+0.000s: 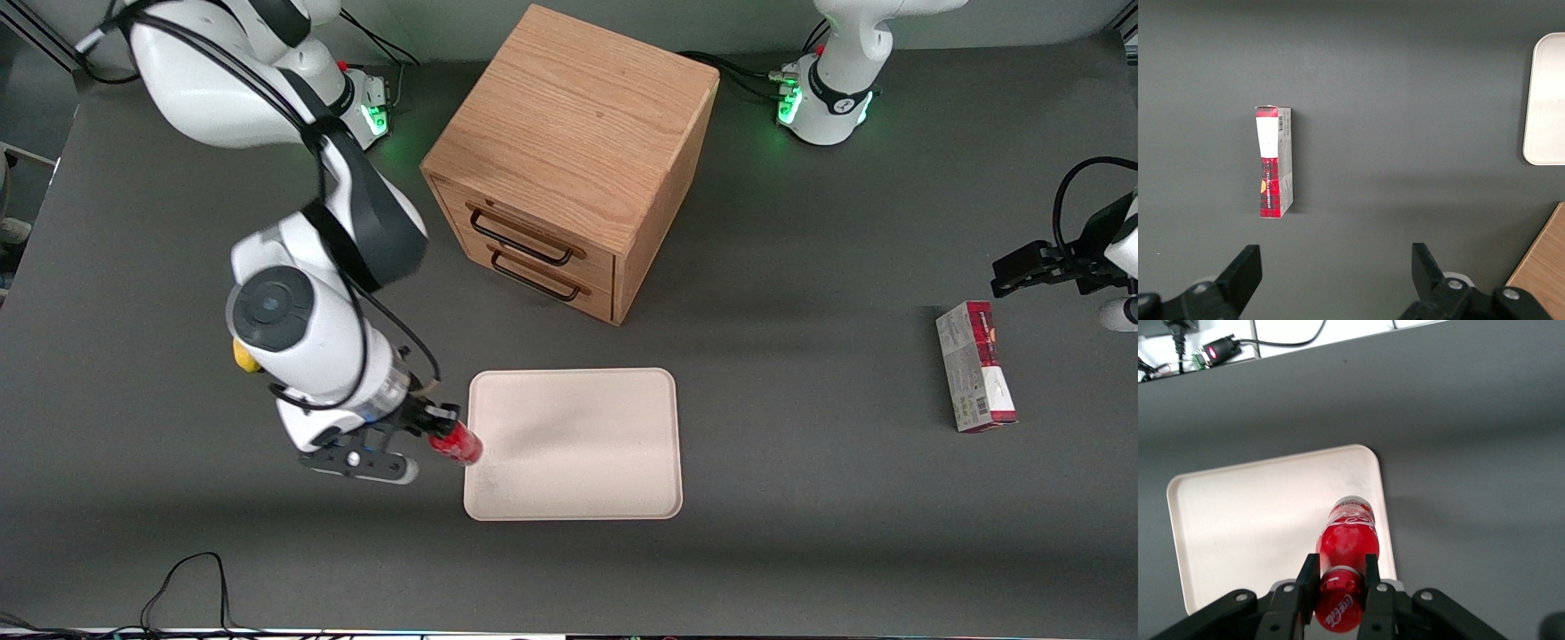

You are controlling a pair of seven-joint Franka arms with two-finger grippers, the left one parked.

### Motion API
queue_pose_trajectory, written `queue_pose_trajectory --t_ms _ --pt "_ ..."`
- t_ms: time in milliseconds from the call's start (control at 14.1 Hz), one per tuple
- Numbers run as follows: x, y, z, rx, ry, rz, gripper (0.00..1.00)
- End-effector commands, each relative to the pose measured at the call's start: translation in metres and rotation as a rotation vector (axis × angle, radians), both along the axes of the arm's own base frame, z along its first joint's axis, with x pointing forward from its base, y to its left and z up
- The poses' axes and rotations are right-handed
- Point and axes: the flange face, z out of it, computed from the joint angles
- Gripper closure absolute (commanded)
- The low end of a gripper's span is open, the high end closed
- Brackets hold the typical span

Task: Place coke bottle on tray
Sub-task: 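Stand the bottle upright and lower it onto the tray's edge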

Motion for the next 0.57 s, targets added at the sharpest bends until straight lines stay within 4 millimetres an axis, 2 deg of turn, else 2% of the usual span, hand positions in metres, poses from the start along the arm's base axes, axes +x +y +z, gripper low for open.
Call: queue_pose_trajectory --t_ms 0,141,495 --pt "0.011 0.013 -0.009 -0.014 -0.076 -0.009 1.00" --pt "0.015 0.016 -0.027 -0.014 -0.088 -0.005 1.00" --pt "0.011 0.025 -0.065 -0.026 -0.048 0.021 1.00"
